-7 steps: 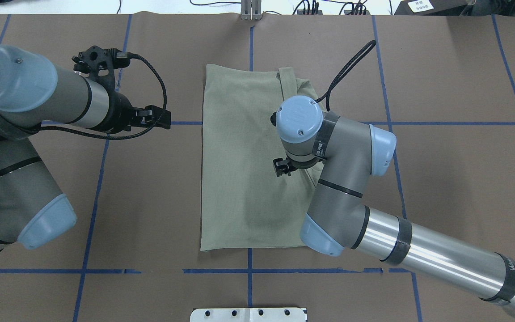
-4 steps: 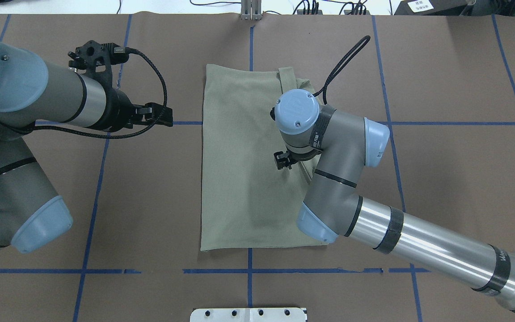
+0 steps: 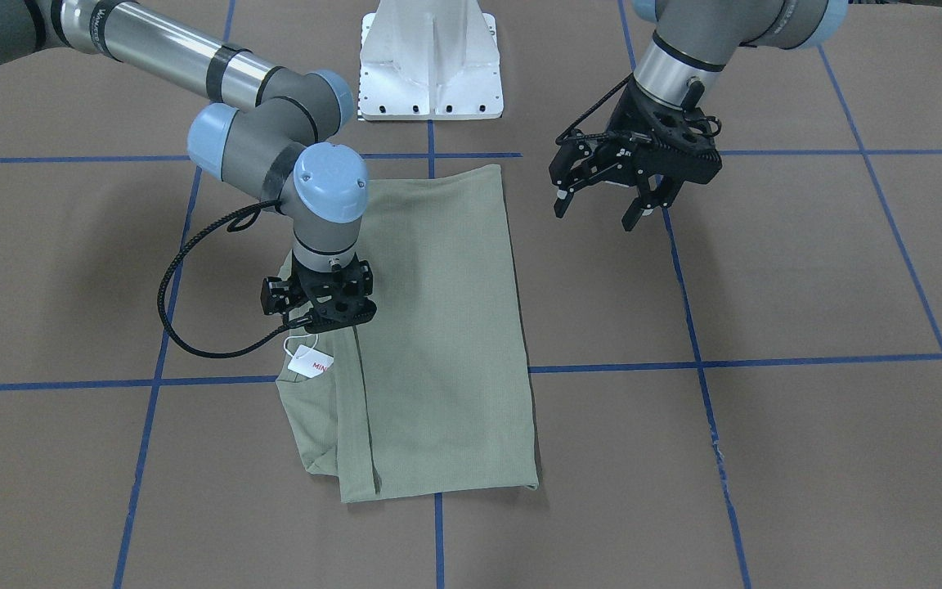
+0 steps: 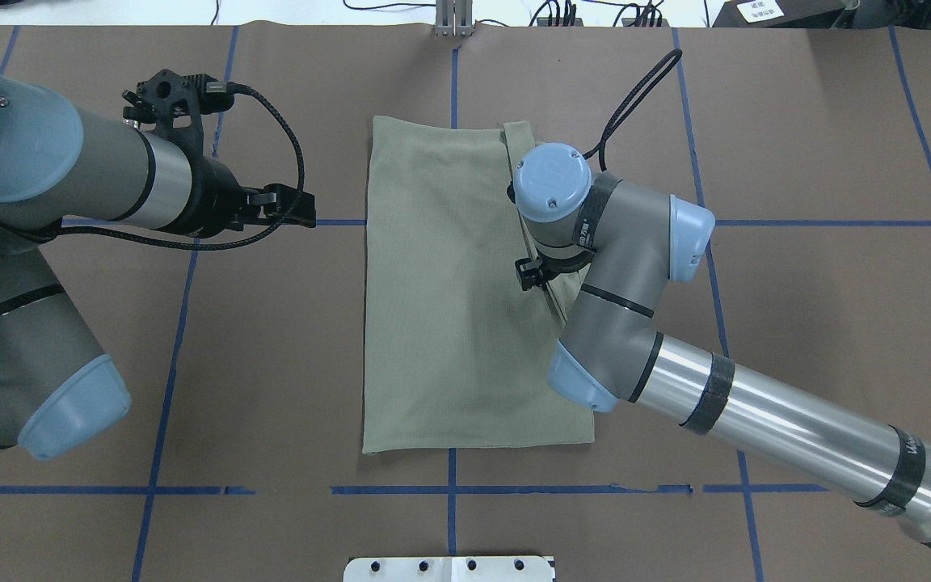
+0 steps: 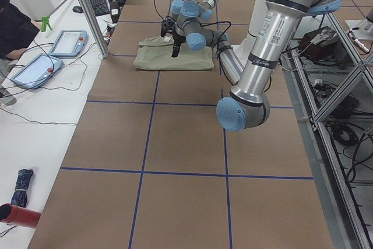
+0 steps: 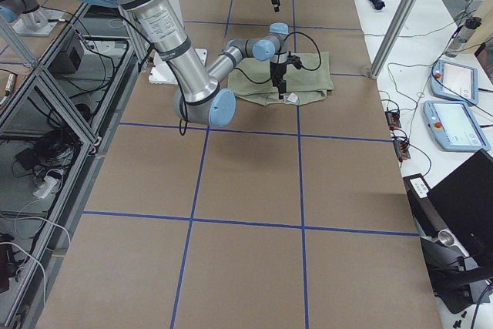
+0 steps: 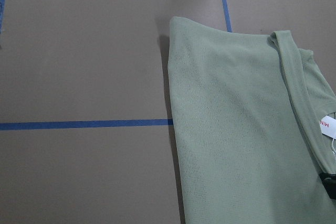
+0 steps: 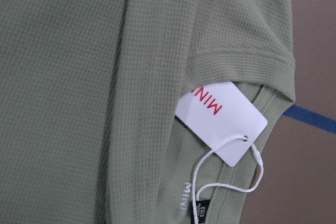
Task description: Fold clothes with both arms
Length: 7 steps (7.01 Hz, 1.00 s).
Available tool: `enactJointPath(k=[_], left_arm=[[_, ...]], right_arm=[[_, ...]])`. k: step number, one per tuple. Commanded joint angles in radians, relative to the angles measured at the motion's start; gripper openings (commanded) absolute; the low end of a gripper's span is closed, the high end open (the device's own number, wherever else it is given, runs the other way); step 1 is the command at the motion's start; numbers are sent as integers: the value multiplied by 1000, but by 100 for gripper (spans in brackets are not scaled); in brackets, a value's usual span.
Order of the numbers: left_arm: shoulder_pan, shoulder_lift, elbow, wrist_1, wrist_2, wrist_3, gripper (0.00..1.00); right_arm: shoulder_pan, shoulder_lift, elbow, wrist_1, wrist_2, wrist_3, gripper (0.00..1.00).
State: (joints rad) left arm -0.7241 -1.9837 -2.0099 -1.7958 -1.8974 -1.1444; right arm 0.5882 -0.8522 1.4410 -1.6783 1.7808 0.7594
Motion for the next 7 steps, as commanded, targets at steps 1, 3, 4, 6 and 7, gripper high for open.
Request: enactJointPath(k=[1,3,4,6,7], left_arm=[[0,-4,0,0,0,0,100],[-1,-6,0,0,0,0,100],[-2,-4,0,0,0,0,100],[-2,-3,0,1,0,3,100],[-3,-1,2,1,0,9,100]], right_arm=[[57,-10,-1,-1,21,-55,100],[84,-56,2,2,34,-100,100],[102,-48,5,2,38,-106,100],[122,26,-22,0,49,-98,100],[122,112,-112,2,49,-98,100]])
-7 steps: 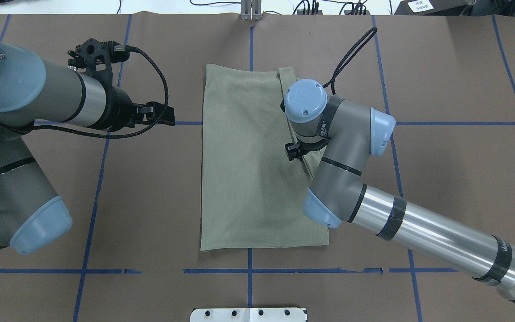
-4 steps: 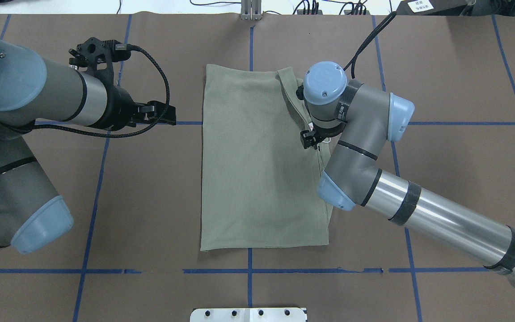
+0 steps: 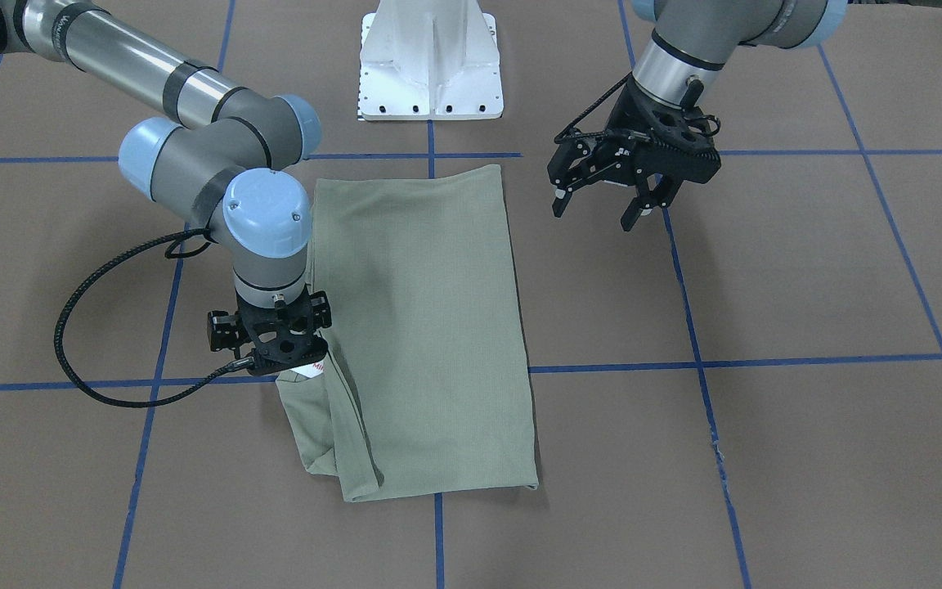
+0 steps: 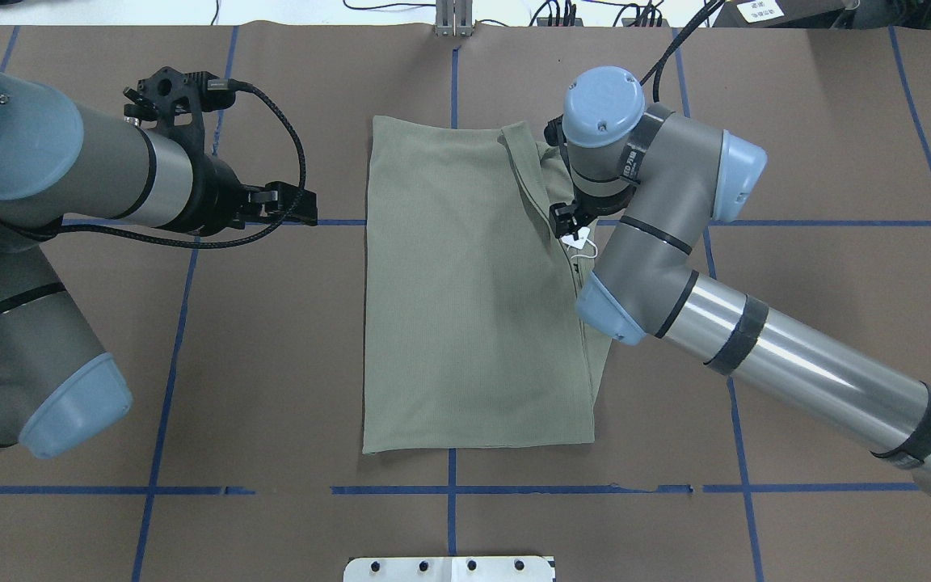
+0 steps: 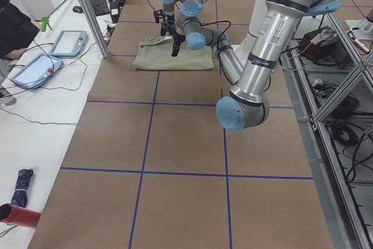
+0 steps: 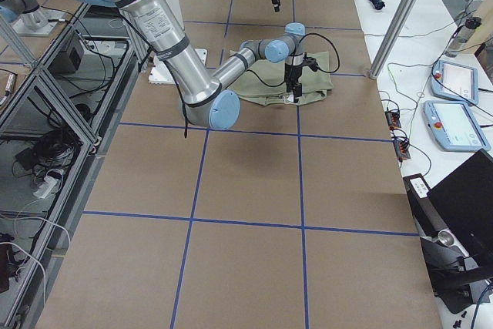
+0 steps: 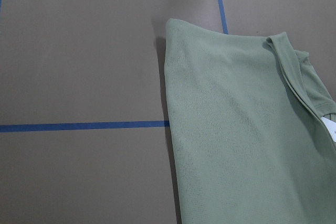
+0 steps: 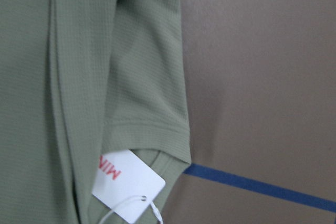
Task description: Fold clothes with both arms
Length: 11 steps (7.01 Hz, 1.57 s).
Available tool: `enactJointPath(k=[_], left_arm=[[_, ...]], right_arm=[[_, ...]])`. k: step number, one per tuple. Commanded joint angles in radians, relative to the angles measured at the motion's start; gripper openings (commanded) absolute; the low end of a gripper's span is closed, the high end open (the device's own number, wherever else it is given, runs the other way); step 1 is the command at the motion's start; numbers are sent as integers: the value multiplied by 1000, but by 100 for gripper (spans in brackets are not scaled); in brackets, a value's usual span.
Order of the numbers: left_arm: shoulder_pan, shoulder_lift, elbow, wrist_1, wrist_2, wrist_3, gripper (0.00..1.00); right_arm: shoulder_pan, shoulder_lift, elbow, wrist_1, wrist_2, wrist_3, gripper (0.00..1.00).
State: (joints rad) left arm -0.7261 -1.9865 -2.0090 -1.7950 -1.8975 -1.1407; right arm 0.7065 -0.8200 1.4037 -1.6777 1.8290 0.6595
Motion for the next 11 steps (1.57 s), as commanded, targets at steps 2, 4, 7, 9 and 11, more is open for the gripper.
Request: enactJointPath(k=[2,4,7,9,11], left_arm=[[-7,5,1,0,0,7,100],[-7,6,3,0,0,9,100],[-10,5,3,0,0,9,100],[-12,3,3,0,0,9,100],[-12,0,4,0,0,9,100]], right_arm=[[4,156,-268,188,-4,9,100],[4,177,-321,207,-4,2,100],[4,177,-345,210,-4,-1,100],[4,177,-348,210,-4,-3,100],[20,171,-347,208,-4,-29,100]])
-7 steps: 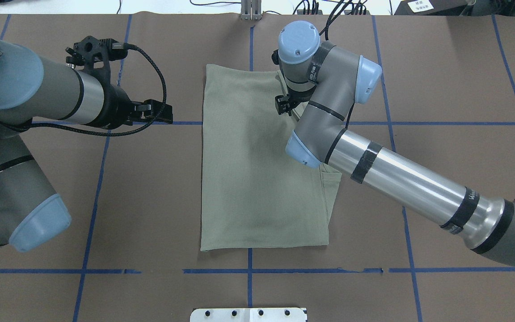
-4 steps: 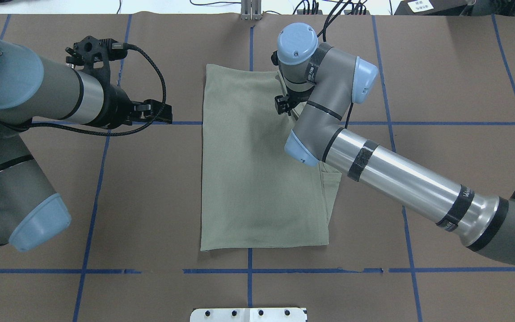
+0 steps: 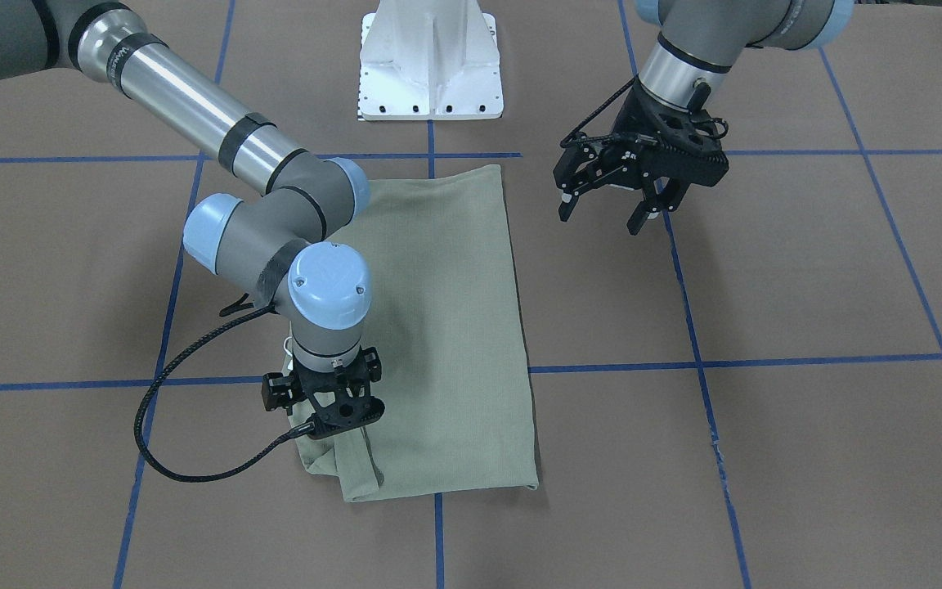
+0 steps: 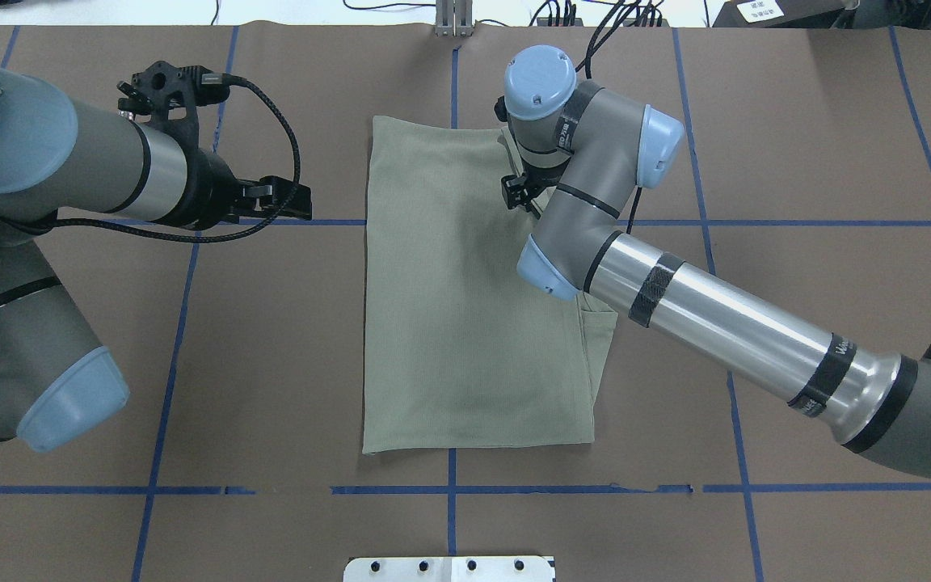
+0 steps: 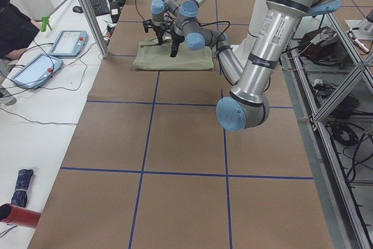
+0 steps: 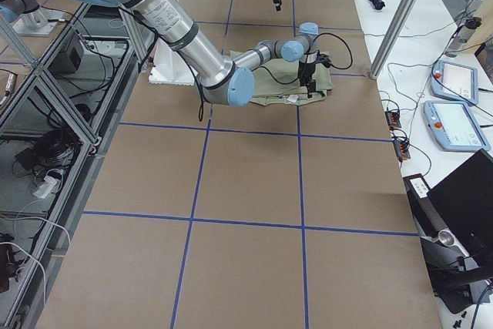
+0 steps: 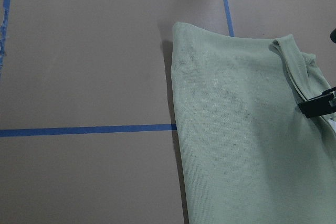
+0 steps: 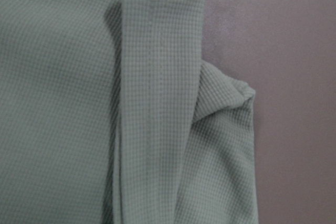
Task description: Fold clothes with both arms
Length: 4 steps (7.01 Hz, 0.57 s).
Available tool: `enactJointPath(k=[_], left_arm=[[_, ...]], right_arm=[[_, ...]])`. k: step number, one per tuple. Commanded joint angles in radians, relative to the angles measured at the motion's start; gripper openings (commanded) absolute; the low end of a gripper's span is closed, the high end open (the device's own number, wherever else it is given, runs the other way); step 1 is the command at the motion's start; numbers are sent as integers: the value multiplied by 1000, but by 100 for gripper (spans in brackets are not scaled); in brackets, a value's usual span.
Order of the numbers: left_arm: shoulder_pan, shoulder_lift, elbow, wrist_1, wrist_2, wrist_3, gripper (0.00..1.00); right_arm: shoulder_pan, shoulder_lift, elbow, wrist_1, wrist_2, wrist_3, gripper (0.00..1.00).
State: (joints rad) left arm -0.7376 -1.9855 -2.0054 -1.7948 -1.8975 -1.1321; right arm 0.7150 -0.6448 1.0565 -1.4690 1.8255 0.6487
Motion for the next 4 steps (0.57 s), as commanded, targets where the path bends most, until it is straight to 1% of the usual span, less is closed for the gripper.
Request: enactJointPath(k=[1,3,4], left_arm=[[0,-1,2,-2,0,0,100],[1,-3,4,-2,-2,-2,100],[3,-3,4,-2,-2,-2,100]], right_arm=[[30,-15,0,-1,3,-47,100],[66,-56,5,1,5,-110,100],[73,-62,5,1,8,-112,100]])
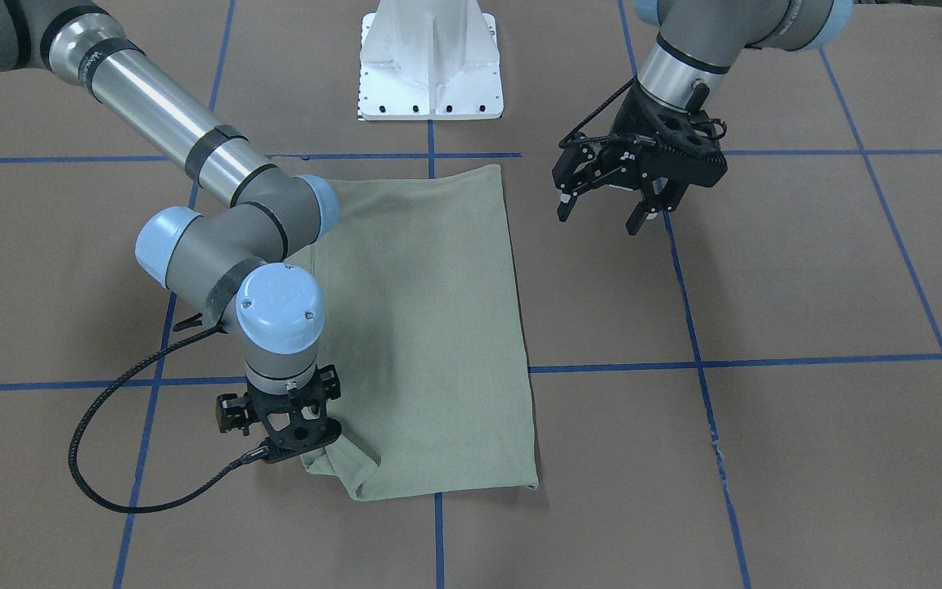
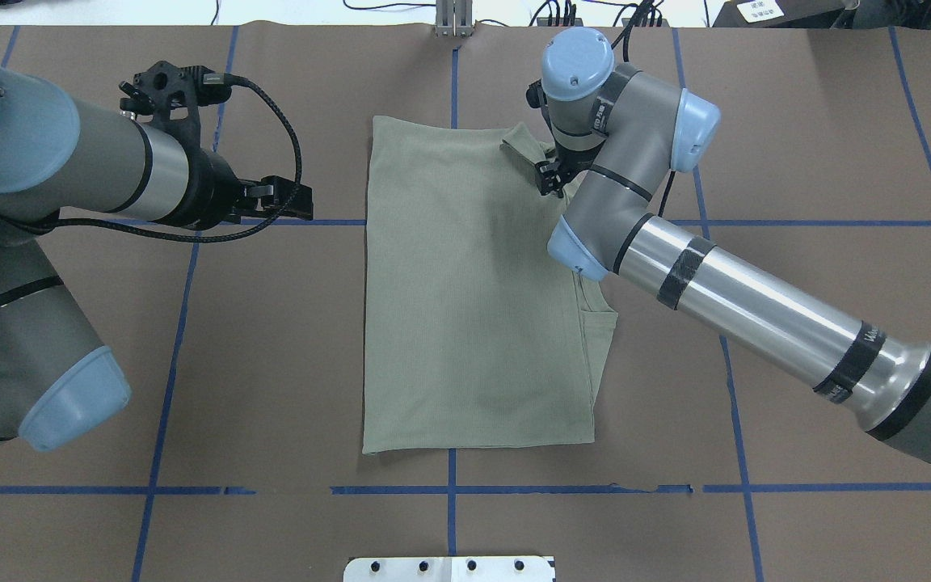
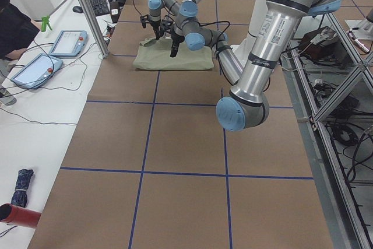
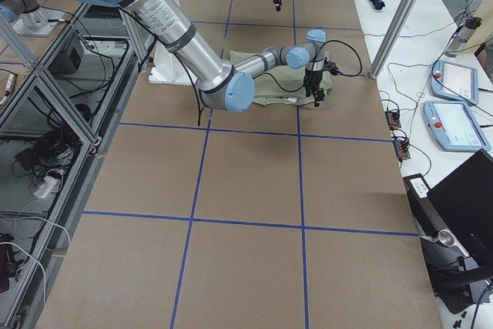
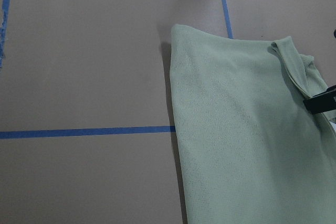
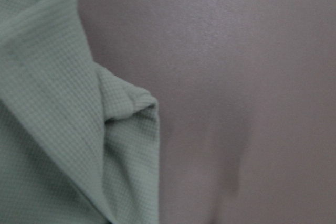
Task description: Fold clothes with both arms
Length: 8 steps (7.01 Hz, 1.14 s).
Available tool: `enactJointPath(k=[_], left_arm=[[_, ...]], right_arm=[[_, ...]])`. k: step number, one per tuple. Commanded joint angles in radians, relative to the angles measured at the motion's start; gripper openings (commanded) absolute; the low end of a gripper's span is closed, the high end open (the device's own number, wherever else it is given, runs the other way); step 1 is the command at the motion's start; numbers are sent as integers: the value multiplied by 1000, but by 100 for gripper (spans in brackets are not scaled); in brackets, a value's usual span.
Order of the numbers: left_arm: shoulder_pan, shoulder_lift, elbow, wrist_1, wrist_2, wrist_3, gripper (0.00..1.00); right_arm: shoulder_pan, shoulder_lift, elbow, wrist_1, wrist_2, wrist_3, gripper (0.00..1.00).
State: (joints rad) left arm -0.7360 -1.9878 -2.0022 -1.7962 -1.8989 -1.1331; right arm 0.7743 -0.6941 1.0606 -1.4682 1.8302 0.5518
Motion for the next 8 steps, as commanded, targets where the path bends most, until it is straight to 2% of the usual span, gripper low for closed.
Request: enactJointPath(k=[1,3,5,6,8], left_arm=[[0,0,0,0,0,1,100],[-2,3,2,0,0,3,100],[-5,3,3,0,0,13,100],[-9,3,3,0,0,16,100],[-17,4,3,0,-2,18,100]], right_arm=[[17,-7,8,2,20,-10,100],[25,5,24,2,41,-7,100],[7,71,-10,2,40,23,100],[-12,99,-43,23,34,33,100],[-17,191,-202,101,24,42,100]])
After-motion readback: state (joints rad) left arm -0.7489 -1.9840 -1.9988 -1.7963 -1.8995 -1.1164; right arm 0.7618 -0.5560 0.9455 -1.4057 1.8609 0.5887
